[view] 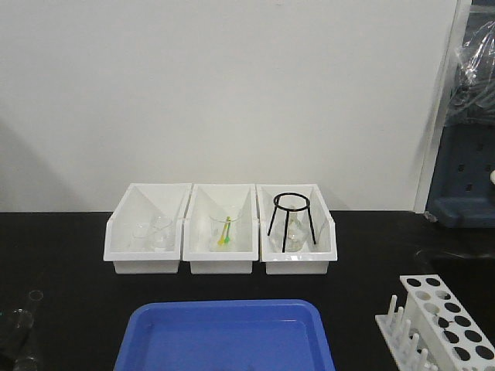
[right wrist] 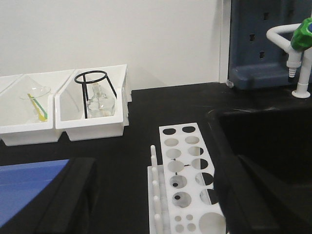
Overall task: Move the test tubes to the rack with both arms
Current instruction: 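Close the left gripper on the test tube and lift it out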
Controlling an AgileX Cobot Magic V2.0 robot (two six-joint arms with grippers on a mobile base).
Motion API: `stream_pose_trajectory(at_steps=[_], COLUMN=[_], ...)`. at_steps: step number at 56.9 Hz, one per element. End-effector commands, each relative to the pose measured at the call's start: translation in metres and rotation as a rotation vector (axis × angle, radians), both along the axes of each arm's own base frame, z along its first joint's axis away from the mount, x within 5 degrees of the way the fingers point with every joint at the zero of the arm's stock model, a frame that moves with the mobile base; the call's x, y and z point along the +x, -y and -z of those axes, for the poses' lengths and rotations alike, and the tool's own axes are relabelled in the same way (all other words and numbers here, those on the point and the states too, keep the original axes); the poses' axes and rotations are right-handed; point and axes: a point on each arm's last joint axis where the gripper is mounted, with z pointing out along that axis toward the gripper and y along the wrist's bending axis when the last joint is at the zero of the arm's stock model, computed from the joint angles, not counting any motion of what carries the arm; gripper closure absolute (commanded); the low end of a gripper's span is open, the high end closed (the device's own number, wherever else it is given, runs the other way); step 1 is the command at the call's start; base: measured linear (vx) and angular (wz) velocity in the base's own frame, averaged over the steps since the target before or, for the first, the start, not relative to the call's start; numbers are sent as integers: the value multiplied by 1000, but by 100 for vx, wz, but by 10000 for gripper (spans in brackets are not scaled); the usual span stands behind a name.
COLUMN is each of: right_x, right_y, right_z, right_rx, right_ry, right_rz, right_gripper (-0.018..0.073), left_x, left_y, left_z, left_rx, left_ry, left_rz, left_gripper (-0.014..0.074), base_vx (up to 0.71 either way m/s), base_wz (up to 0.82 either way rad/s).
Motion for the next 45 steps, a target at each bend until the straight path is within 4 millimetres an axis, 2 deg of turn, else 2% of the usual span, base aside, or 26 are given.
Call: stream_pose_trajectory(at_steps=[1,16,24,33,45], right_x=[3,3,3,3,3], right_y=[1,1,1,1,1], right_z=[-19,-19,-19,-19,-19], right_rx=[-19,-40,-40,-40,-40], right_ry=[118,118,117,118,117], right_rz=[9,3,3,3,3], right_gripper=[6,6,6,6,6], left_x=[17,44,50,57,63], left_y=[8,10,10,2,1], left_z=[-16,-4,2,8,19], left_rx=[-38,-19,35,14,4], left_ry=[135,158,206,264,237], left_rz=[40,51,55,-40,-67], left_gripper=[78,78,78,78,78], base_vx=[0,0,0,0,0], base_wz=[0,0,0,0,0])
